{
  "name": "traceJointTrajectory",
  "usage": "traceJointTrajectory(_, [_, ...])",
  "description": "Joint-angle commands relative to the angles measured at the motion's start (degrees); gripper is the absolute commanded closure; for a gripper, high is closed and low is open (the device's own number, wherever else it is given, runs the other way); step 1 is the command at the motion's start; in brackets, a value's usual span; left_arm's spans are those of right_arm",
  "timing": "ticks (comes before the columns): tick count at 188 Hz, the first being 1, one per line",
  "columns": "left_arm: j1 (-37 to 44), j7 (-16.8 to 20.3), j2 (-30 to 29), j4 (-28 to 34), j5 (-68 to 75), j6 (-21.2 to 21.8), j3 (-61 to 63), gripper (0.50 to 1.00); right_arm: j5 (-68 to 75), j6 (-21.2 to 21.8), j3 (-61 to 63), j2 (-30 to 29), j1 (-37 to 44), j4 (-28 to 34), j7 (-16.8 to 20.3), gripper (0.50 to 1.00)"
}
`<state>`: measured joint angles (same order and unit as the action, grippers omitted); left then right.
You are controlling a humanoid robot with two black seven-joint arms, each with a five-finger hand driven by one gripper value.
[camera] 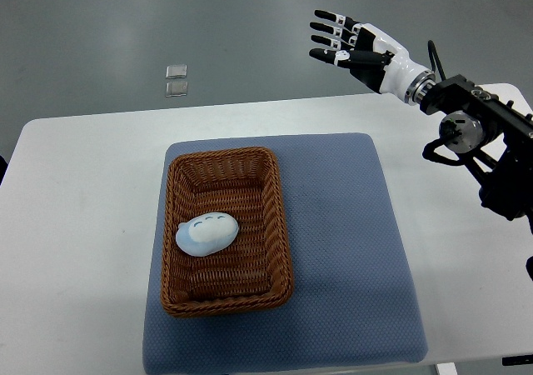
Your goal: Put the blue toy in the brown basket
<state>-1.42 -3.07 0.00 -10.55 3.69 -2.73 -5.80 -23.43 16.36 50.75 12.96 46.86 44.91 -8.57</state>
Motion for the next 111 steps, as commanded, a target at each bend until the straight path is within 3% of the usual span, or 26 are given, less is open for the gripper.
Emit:
traceJointTrajectory(1, [0.02, 0.0, 0.0, -0.09, 0.0, 0.0, 0.0, 0.5, 4.45, -0.46, 3.31, -2.68, -1.95, -4.74, -2.94, 0.597])
traceJointTrajectory(50, [0.02, 0.0, 0.0, -0.09, 0.0, -0.09, 0.0, 0.5, 19.03, 0.34, 4.89, -4.7, -5.64, -8.17, -4.26, 0.593])
traceJointTrajectory(111, [0.02, 0.0, 0.0, -0.09, 0.0, -0.09, 0.0, 0.5, 19.65, -0.19, 4.89, -5.67, -7.92, -8.26, -4.35, 0.591])
